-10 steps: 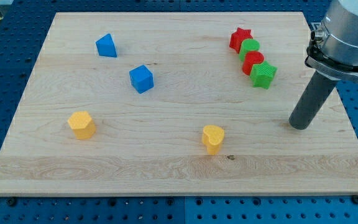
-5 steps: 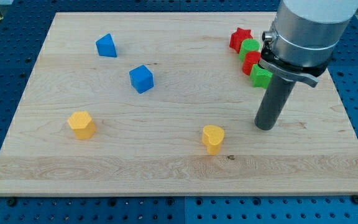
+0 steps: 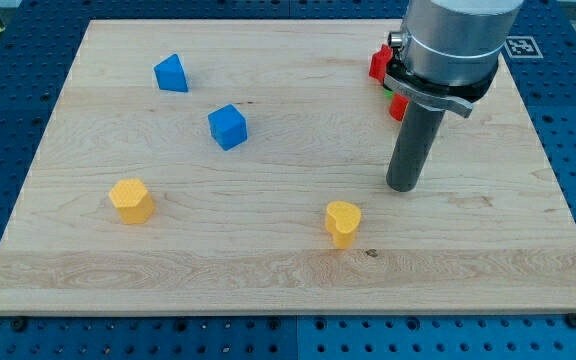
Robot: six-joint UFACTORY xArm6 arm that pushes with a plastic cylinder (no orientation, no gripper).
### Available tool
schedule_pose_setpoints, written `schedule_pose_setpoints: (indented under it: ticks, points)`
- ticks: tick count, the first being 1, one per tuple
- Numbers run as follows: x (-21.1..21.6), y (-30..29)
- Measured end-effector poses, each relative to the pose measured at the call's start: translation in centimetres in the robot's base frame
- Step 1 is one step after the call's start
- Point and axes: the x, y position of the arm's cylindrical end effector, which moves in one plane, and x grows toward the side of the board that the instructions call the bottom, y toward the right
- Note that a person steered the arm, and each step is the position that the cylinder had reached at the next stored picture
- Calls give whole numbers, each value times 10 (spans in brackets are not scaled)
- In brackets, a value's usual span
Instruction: Move arm to the right of blue triangle
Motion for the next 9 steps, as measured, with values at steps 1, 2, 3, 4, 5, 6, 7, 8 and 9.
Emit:
schedule_pose_setpoints:
  ticks: [1,2,3,4,5,6,7,8,9]
  points:
    - [0,0]
    - [-3,0]
    - [-4,0]
    - [-6,0]
    - [-6,-2]
    - [-6,-15]
    - [-11,-28]
    - [-32,-28]
    - [-39,-47]
